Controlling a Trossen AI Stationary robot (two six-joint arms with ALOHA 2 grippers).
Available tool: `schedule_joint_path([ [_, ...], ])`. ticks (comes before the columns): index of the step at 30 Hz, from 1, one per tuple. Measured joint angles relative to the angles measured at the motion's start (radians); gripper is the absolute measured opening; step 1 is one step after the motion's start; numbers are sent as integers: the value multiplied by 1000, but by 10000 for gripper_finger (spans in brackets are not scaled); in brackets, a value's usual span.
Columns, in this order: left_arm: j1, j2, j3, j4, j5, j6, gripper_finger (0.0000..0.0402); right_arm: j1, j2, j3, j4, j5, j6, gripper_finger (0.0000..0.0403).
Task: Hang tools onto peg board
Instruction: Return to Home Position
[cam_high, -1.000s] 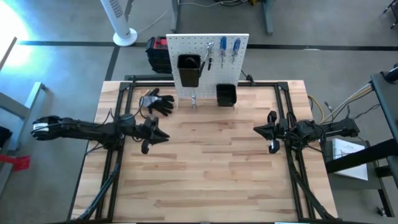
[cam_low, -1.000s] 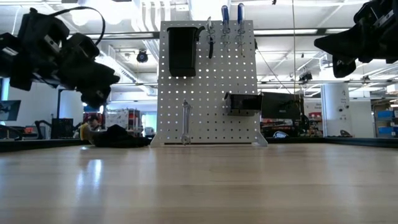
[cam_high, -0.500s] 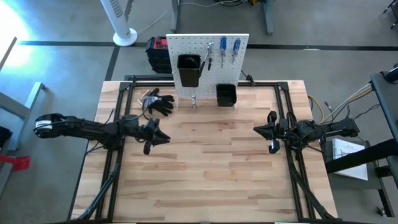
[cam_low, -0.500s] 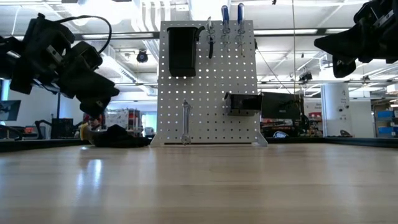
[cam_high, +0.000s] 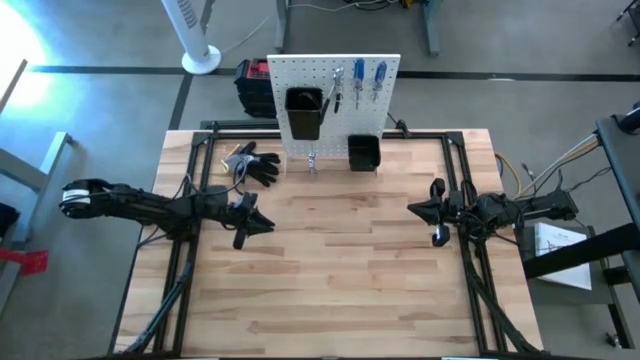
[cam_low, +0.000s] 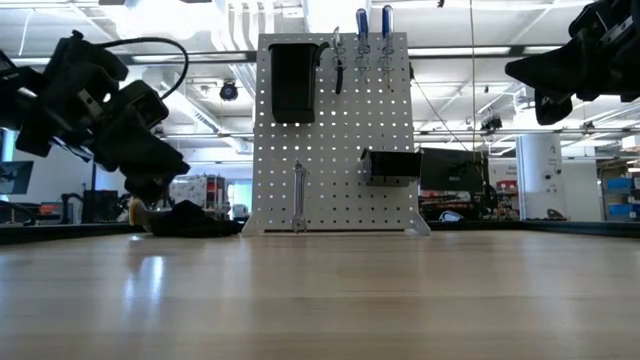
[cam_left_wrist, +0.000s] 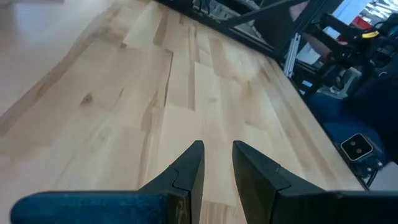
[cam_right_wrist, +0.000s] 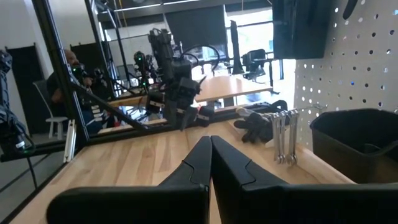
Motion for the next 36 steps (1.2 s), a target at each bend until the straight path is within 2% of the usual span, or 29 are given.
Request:
schedule_joint_path([
  [11, 0, 46, 0, -1, 0, 0, 75, 0, 0, 0, 0, 0, 0, 0],
  [13, 0, 18, 0, -34, -1, 0, 75, 0, 0, 0, 0, 0, -1, 0],
  [15, 0, -92, 0, -116, -9, 0, 75, 0, 0, 0, 0, 0, 0, 0],
  [20, 0, -516, -7, -347, -16, 0, 75, 0, 0, 0, 0, 0, 0, 0],
  [24, -11, -795, -8, -385, -16, 0, 75, 0, 0, 0, 0, 0, 0, 0],
  [28, -30, -1009, -8, -362, -16, 0, 75, 0, 0, 0, 0, 0, 0, 0],
  [29, -33, -1043, -8, -358, -16, 0, 75, 0, 0, 0, 0, 0, 0, 0],
  [33, -58, -1034, -8, -220, -15, 0, 75, 0, 1, 0, 0, 0, -1, 0],
  [36, -79, -1043, -8, -224, -18, 0, 75, 0, 2, 0, 1, -1, 0, 0],
])
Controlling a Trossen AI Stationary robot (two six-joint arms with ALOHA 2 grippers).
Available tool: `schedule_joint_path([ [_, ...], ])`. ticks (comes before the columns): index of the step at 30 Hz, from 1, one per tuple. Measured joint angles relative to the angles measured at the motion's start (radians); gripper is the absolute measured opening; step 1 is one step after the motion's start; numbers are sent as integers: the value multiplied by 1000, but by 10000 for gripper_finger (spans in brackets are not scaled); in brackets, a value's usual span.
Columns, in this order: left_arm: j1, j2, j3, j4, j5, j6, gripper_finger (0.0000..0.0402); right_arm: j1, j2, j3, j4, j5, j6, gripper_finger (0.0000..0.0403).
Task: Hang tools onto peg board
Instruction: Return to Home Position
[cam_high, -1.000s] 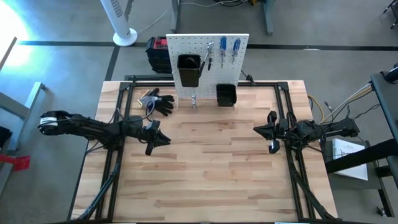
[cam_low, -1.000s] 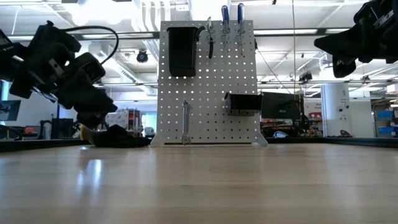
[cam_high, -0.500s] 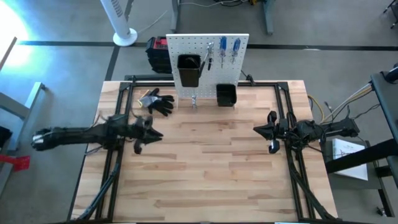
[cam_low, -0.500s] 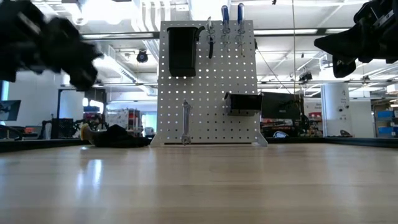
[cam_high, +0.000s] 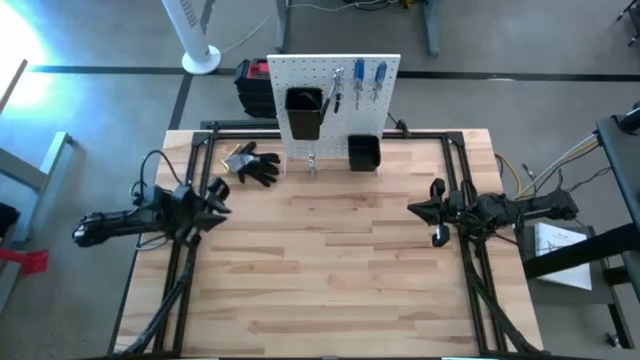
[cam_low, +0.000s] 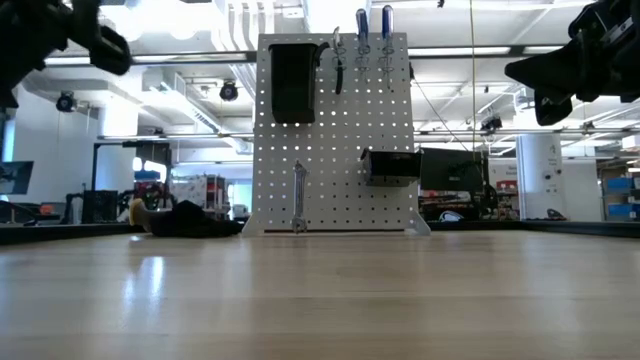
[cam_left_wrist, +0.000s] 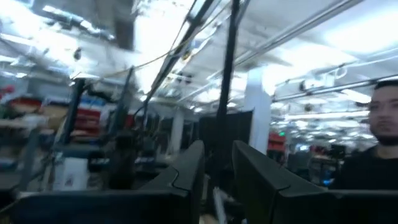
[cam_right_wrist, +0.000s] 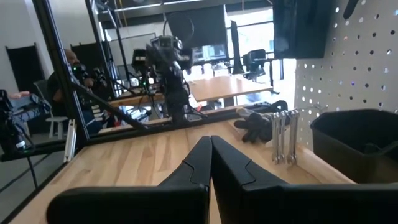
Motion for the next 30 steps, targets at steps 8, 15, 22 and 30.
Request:
schedule_joint_path([
  [8, -51, 2, 0, 13, 3, 0, 75, 0, 4, 0, 0, 0, 0, 0],
  [15, -51, 14, 0, 7, 3, 0, 75, 0, 6, 0, -1, 0, 0, 0],
  [22, -51, 30, 0, 8, 2, 0, 75, 0, 5, 0, -1, 0, 0, 0],
  [30, -51, 46, 0, 8, 2, 0, 75, 0, 5, 0, -1, 0, 0, 0],
])
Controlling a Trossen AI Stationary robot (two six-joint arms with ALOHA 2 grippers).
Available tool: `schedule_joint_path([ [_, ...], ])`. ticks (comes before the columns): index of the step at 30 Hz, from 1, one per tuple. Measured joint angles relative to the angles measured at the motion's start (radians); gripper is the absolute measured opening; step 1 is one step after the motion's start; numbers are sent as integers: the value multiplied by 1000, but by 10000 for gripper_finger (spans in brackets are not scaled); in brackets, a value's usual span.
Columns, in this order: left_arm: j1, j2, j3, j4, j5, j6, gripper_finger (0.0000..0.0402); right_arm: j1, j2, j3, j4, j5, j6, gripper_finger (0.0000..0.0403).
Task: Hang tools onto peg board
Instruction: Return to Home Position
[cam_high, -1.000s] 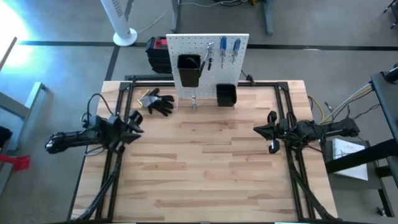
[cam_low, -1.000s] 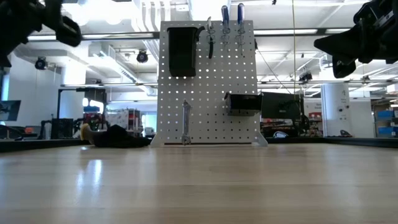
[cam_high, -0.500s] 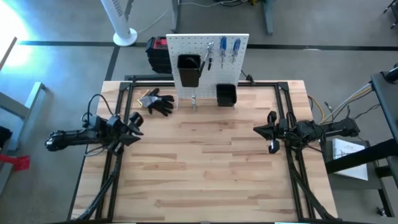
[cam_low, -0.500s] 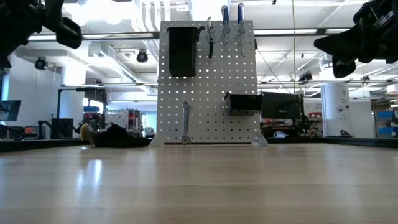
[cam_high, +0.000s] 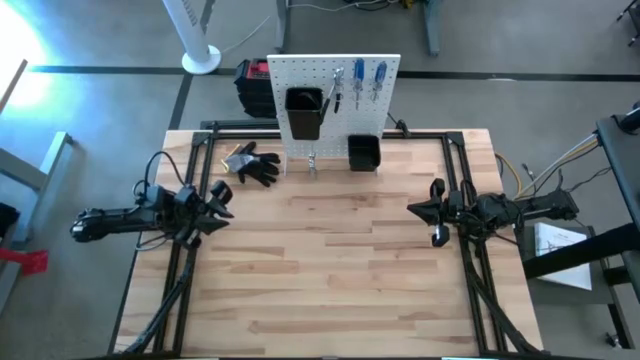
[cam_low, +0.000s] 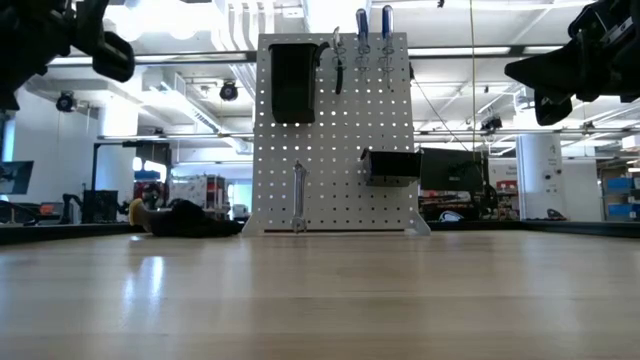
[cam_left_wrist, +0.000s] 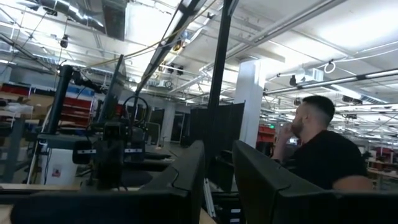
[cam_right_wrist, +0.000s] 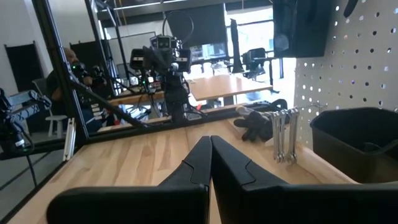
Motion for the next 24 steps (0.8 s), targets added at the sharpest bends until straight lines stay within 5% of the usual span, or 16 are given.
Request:
schedule_joint_path([
  [24, 0, 65, 9, 0, 0, 0, 75, 0, 0, 0, 0, 0, 0, 0],
])
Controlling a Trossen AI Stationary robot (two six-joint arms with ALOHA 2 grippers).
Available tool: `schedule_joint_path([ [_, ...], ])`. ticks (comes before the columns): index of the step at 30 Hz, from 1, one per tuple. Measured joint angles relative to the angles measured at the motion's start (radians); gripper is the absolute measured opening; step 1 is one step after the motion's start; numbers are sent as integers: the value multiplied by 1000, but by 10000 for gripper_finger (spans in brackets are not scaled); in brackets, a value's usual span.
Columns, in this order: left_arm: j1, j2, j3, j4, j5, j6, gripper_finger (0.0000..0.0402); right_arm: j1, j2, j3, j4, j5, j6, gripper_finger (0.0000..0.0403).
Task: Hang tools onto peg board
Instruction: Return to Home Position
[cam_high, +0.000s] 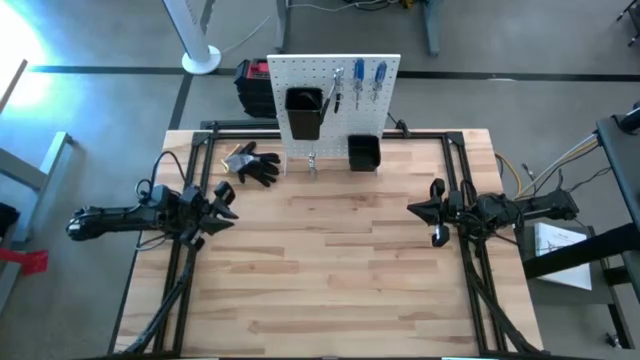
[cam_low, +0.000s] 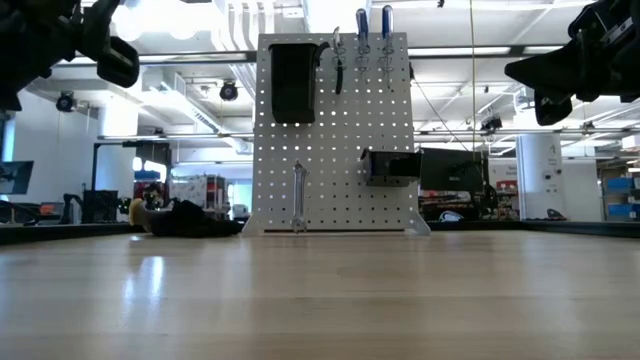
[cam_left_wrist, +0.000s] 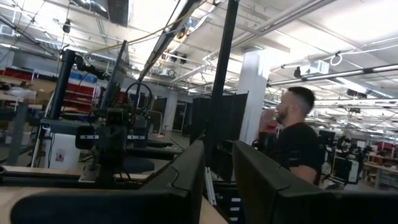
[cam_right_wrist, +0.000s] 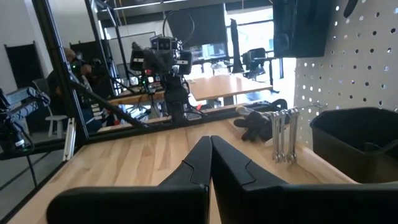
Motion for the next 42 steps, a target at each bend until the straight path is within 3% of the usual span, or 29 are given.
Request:
schedule_joint_path([
  [42, 0, 112, 3, 1, 0, 0, 75, 0, 0, 0, 0, 0, 0, 0],
])
